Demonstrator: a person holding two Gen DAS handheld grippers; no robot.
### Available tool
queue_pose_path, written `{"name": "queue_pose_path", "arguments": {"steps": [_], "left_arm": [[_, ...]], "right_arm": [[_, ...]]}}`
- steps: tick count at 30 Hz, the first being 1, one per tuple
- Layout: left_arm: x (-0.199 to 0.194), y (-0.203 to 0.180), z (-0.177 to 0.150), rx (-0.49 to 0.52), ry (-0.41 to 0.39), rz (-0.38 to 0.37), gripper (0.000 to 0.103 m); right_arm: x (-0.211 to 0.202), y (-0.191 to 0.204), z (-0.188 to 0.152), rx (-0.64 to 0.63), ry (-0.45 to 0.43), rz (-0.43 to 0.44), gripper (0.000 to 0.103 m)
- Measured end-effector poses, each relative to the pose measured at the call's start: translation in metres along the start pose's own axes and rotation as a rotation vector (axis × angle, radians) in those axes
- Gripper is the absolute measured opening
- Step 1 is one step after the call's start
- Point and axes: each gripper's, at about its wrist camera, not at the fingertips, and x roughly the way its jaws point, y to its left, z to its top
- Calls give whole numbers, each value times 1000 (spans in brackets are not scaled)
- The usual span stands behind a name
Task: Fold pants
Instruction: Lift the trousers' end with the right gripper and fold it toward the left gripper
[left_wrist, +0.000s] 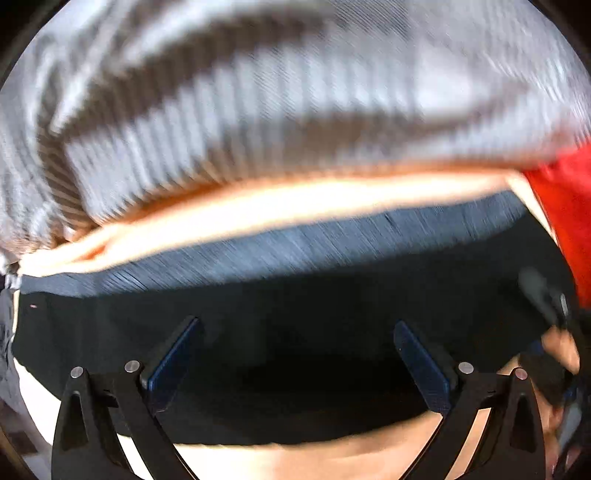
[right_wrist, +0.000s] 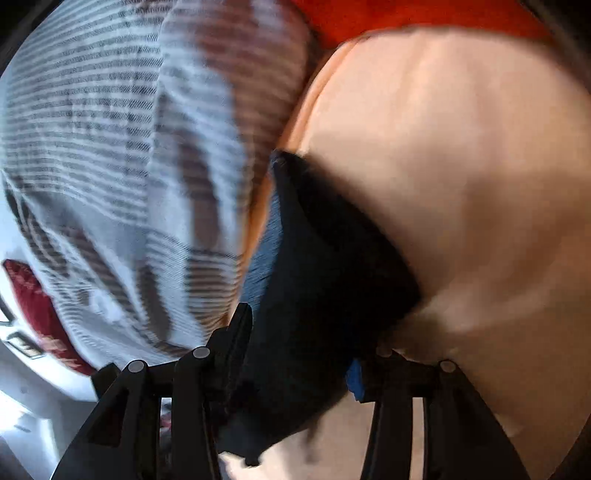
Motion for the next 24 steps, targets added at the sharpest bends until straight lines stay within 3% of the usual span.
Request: {"name": "queue_pose_path", "arguments": {"steps": [2,4,8,11,12,14,17,24], "left_arm": [[8,15,14,-36,4,29,103],[26,27,24,-66,34,72,103],[61,29,26,-99,70,91,103],[67,20,19,-51,7,112,103],[67,19,18,-32,-3,118,103],[64,19,21,-28,14,105,103],[53,27,20,-44,23,103,103],[31,56,-28,-35,22,105,103]], "right_arm": [[3,11,-1,-32,29,20,48],[8,21,-1,-81,48,-17,48],[24,14,4,-41,86,-65,47],[38,5,6,-14,112,-121,16],[38,1,7,16,118,-109,14],[38,0,7,59,117,-74,13],[36,15,4,23,117,-66,13],[29,66,-6,-78,128,-9,13]]}}
